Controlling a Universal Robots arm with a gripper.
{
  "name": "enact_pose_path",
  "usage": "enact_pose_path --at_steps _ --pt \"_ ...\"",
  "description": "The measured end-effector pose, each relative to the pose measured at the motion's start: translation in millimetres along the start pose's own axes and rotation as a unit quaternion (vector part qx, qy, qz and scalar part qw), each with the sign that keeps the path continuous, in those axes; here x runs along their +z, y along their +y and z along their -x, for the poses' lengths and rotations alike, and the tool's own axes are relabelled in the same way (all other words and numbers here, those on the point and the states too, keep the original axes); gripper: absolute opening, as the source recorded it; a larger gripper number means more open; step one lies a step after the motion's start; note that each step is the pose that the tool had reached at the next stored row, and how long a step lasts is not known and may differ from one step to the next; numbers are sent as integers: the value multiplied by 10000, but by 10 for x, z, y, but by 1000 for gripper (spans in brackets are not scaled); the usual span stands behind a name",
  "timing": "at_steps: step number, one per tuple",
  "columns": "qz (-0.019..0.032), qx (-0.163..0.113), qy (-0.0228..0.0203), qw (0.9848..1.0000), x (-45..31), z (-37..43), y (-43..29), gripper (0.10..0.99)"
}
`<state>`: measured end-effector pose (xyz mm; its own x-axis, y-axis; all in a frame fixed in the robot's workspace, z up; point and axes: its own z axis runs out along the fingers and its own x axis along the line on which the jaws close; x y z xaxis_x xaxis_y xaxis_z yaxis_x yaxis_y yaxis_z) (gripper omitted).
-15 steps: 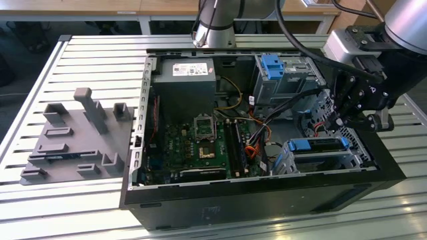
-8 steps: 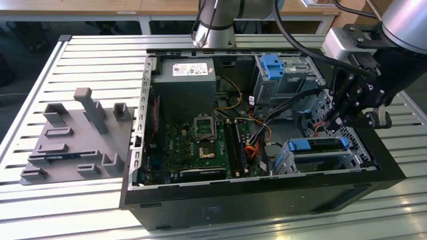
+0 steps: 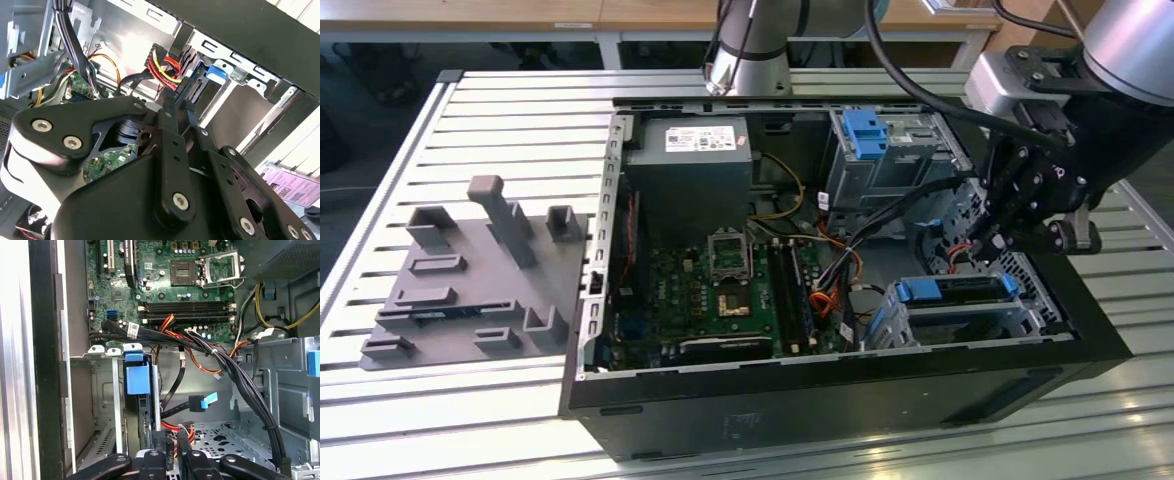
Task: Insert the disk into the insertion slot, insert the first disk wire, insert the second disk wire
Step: 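Insert the first disk wire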
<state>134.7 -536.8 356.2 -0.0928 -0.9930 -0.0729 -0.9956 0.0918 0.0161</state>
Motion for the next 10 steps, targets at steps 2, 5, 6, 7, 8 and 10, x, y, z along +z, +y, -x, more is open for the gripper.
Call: enact_pose_path --at_steps 2,5,6,7,8,10 --pt "-6 64 16 10000 6 4 -13 239" --pt "-20 177 76 9998 16 5 -26 239" --pt "-24 218 87 9997 20 5 -29 239" --pt "-27 253 89 9996 24 9 -31 239" --pt "-29 283 89 9996 28 14 -31 239" --pt "-32 344 87 9994 42 24 -32 239"
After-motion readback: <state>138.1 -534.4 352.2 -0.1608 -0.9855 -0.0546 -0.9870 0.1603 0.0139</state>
